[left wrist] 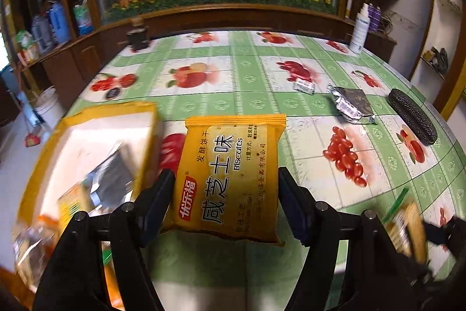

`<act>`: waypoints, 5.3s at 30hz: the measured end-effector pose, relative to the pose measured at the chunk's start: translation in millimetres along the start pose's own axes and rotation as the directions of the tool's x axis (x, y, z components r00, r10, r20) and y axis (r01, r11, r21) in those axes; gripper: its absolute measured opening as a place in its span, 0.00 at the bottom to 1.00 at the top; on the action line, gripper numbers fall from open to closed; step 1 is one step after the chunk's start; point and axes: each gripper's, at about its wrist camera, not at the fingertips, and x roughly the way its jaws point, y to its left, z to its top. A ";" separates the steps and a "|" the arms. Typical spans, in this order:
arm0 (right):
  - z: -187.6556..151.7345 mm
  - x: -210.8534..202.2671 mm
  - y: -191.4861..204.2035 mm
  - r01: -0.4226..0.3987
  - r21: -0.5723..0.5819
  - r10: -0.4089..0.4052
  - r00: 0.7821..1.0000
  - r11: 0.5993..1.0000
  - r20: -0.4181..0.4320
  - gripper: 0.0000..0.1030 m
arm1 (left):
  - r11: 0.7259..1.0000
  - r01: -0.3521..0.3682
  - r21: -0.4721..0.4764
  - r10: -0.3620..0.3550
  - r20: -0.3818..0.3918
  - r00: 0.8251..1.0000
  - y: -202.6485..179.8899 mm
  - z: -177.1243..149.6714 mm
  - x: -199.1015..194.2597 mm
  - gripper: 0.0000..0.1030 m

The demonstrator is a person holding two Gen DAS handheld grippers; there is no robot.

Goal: Organize snacks

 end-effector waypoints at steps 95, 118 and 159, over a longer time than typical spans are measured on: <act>29.4 7.2 -59.5 -0.049 0.190 0.032 0.995 0.981 0.092 0.77 | 0.997 0.060 0.050 -0.057 -0.056 0.997 -33.3 -79.4 -76.5 0.79; 123.4 118.3 -77.0 -0.062 0.045 0.058 0.996 0.997 0.070 0.34 | 0.994 0.085 0.074 -0.073 -0.147 0.986 -57.8 -92.2 -34.2 0.80; 99.8 70.1 -56.2 -0.178 0.055 0.174 0.982 0.983 0.072 0.02 | 0.956 0.291 -0.039 -0.294 -0.137 0.946 -39.9 -89.4 -34.9 0.19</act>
